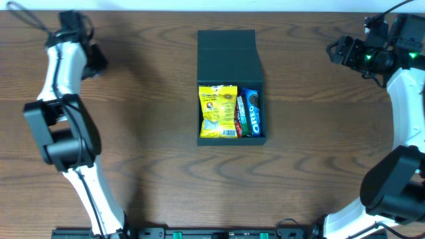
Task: Pack container
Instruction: 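Carry the blue packet into the box's right side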
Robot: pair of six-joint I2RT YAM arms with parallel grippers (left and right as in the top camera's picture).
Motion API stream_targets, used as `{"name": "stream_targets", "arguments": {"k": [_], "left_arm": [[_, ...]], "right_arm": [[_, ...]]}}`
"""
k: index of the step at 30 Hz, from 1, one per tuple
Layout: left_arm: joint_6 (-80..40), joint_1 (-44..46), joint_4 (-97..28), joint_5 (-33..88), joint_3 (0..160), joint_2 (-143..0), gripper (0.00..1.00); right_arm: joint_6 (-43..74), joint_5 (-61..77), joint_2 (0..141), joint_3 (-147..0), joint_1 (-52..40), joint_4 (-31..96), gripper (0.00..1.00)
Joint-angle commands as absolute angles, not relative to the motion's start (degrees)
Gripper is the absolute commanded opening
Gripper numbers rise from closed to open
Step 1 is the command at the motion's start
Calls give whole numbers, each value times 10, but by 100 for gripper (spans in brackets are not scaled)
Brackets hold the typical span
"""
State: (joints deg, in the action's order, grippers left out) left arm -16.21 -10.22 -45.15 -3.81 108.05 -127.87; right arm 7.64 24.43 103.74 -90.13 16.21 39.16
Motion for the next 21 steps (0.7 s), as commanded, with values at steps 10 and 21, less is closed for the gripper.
{"name": "stream_targets", "arguments": {"k": [10, 21], "left_arm": [[-187, 186, -540, -34, 1204, -1257, 11], [-260, 377, -589, 3, 1204, -1257, 6]], "right_arm": [[87, 240, 1023, -898, 211, 390, 86], [85, 238, 1023, -898, 241, 344, 88]]}}
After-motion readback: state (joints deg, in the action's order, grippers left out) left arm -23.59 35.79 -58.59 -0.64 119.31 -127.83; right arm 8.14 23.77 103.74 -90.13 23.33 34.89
